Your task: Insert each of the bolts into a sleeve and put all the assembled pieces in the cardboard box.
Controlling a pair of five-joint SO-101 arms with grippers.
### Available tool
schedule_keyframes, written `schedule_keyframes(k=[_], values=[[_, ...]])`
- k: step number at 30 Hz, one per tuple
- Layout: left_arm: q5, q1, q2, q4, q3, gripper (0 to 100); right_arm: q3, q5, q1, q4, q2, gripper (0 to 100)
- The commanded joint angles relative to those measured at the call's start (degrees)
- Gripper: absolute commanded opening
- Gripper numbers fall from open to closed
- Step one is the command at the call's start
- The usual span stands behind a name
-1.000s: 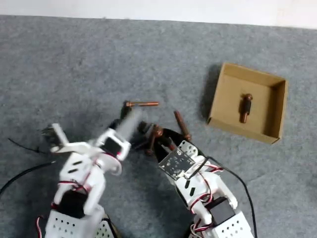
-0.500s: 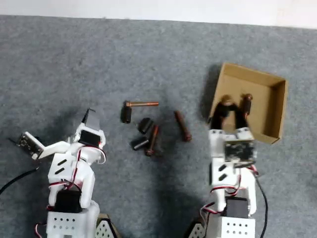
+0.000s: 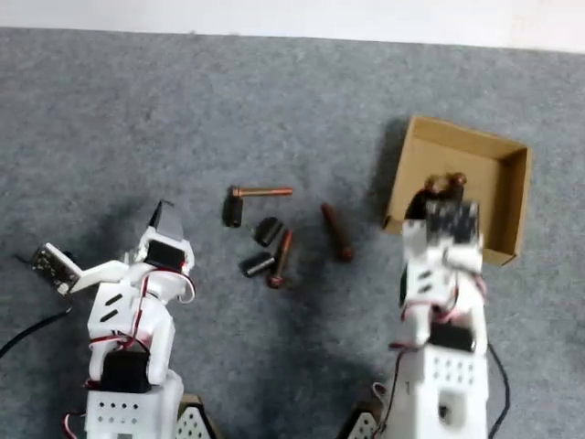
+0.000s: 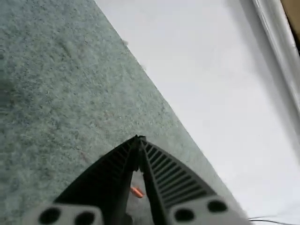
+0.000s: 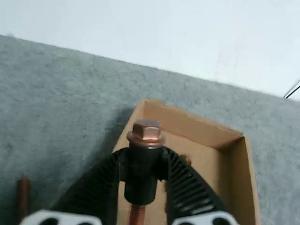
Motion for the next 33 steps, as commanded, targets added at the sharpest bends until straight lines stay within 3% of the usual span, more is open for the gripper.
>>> schedule_keyframes(k=[1,6,11,16,19,25,33], values=[[-5.4,-0.7,-0.4,1.5,1.2,1,-18.5,0.4,1.3,-2.2,24.9,0.5],[-5.6,-0.7,-0.4,1.8,1.2,1,-36.3,-2.9,4.1,2.3,51.5,0.5],[-5.6,-0.7,-0.4,2.6,1.2,1,-51.4,-9.0,6.3,13.1,65.5,1.3],[-5.6,-0.7,-0.4,2.6,1.2,1,-59.9,-9.8,5.5,21.8,70.3,18.4],[-5.6,-0.7,-0.4,2.6,1.2,1,-61.5,-9.8,5.1,23.8,69.6,29.1],[-5.6,-0.7,-0.4,2.6,1.2,1,-58.4,-12.8,4.4,29.4,59.2,23.5],[-5.6,-0.7,-0.4,2.6,1.2,1,-38.7,-12.9,-10.9,29.4,37.1,23.1]])
